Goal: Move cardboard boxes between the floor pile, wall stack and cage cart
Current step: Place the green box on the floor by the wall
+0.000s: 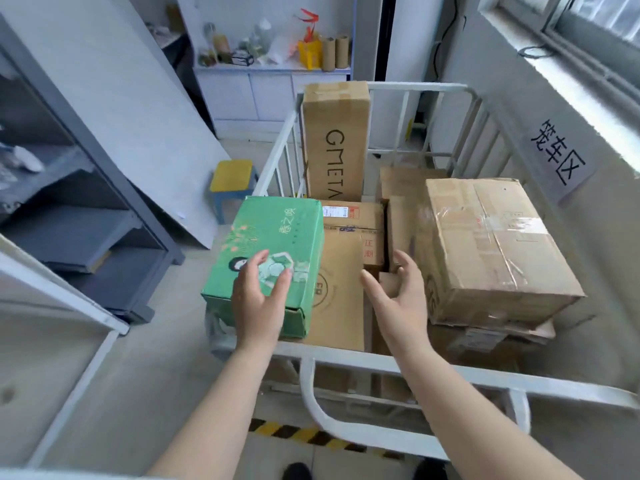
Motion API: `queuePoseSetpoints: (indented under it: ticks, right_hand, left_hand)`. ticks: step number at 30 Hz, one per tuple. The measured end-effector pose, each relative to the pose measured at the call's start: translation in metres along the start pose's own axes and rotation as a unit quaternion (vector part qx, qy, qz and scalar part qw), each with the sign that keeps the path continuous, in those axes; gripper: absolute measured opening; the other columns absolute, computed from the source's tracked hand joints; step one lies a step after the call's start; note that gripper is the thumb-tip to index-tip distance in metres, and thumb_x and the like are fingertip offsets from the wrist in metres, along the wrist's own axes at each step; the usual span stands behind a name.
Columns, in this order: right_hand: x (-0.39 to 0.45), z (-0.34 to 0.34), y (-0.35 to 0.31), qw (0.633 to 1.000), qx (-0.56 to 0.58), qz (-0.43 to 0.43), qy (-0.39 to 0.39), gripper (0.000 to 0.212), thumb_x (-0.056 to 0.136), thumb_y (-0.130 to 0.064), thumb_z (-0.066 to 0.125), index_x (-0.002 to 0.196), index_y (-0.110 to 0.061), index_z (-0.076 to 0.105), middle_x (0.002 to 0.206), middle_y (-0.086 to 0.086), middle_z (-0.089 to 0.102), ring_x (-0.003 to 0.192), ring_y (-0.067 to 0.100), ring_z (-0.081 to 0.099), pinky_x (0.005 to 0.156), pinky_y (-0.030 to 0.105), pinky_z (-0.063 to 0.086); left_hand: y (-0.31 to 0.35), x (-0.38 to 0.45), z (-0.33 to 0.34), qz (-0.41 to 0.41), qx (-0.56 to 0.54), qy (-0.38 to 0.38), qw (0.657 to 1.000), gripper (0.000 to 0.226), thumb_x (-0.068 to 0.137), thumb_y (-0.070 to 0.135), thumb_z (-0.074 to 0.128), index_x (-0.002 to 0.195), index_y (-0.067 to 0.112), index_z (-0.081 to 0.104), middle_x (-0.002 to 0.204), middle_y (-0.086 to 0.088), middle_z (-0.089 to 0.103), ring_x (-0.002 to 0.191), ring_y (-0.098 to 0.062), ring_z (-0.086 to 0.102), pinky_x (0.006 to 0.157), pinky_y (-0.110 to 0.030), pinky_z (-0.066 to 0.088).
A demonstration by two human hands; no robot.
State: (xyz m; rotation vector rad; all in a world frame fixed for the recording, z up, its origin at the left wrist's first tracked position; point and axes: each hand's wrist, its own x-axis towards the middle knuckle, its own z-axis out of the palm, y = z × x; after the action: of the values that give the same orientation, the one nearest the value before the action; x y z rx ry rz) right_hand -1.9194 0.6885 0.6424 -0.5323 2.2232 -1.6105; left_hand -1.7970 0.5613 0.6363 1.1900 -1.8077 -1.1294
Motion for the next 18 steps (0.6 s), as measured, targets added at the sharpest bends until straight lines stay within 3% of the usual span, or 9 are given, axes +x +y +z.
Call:
queuePoseSetpoints:
  ticks: [3, 7, 11, 16, 18]
  right_hand:
    - [-0.008, 0.056, -0.011, 0.991, -0.024, 0.067, -0.110, 0.088, 0.078, -0.045, 0.072, 0.148, -0.022, 0.024, 0.154, -0.003, 0.028, 0.141, 0.016, 0.028, 0.113, 0.036, 0.026]
    - [-0.010, 0.119, -0.006, 0.969, -0.056, 0.149, -0.190, 0.096, 0.077, -0.045, 0.073, 0.151, -0.019, 0.016, 0.153, 0.001, 0.031, 0.138, 0.022, 0.034, 0.110, 0.037, 0.033]
    - [-0.001, 0.148, 0.012, 0.974, -0.100, 0.152, -0.138, 0.096, 0.081, -0.035, 0.072, 0.152, -0.028, 0.008, 0.154, -0.003, 0.029, 0.137, 0.022, 0.038, 0.106, 0.038, 0.040]
    - [0.028, 0.136, 0.019, 0.980, -0.127, 0.146, -0.049, 0.093, 0.081, -0.029, 0.072, 0.152, -0.029, 0.011, 0.149, 0.000, 0.037, 0.128, 0.025, 0.047, 0.096, 0.043, 0.049]
    - [0.042, 0.128, 0.020, 0.979, -0.141, 0.144, -0.037, 0.092, 0.082, -0.028, 0.072, 0.152, -0.027, 0.012, 0.149, -0.001, 0.037, 0.126, 0.025, 0.049, 0.091, 0.037, 0.050]
  left_hand:
    - [-0.035, 0.033, -0.048, -0.091, 0.154, 0.045, 0.983, 0.059, 0.086, 0.044, 0.060, 0.137, 0.021, 0.042, 0.143, -0.002, 0.044, 0.131, -0.026, 0.039, 0.105, -0.041, 0.029]
    - [-0.072, 0.069, -0.075, -0.194, 0.227, -0.080, 0.951, 0.071, 0.087, 0.053, 0.054, 0.145, 0.021, 0.028, 0.146, -0.006, 0.041, 0.129, -0.031, 0.043, 0.106, -0.044, 0.035]
    - [-0.081, 0.078, -0.067, -0.138, 0.280, -0.137, 0.940, 0.054, 0.094, 0.036, 0.051, 0.142, 0.021, 0.032, 0.138, -0.002, 0.051, 0.119, -0.028, 0.053, 0.091, -0.032, 0.045]
    - [-0.076, 0.096, -0.034, -0.099, 0.198, -0.174, 0.960, 0.049, 0.095, 0.029, 0.052, 0.140, 0.020, 0.035, 0.137, -0.002, 0.053, 0.117, -0.027, 0.055, 0.089, -0.034, 0.047]
    - [-0.075, 0.105, -0.023, -0.089, 0.184, -0.197, 0.959, 0.051, 0.094, 0.031, 0.053, 0.141, 0.021, 0.035, 0.137, 0.000, 0.053, 0.116, -0.026, 0.056, 0.085, -0.032, 0.048]
